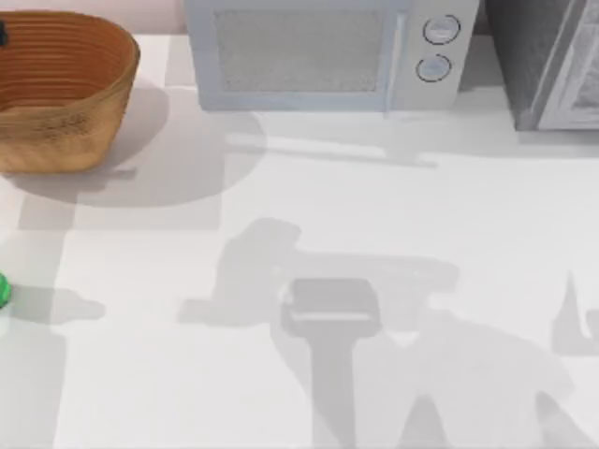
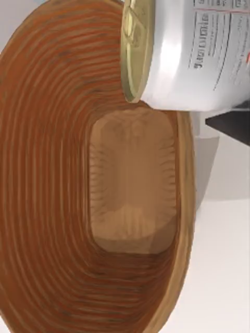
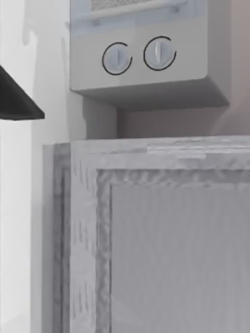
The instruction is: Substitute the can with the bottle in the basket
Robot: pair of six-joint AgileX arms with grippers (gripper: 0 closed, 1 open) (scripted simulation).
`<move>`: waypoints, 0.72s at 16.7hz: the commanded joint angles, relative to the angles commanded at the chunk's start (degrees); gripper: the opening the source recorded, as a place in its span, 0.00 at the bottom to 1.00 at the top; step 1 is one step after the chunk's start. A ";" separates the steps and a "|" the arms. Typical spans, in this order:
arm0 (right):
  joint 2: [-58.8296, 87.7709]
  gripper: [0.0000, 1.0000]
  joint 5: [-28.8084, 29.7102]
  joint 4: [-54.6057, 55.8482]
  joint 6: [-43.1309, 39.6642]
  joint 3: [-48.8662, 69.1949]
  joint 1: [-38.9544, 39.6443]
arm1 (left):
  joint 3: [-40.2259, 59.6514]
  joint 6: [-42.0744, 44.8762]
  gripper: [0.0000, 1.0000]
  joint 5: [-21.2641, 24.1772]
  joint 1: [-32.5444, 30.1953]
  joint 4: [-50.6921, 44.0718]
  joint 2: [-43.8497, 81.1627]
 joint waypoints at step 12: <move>0.00 1.00 0.00 0.00 0.00 0.00 0.00 | -63.41 -2.63 0.00 -7.39 -3.13 31.51 -69.57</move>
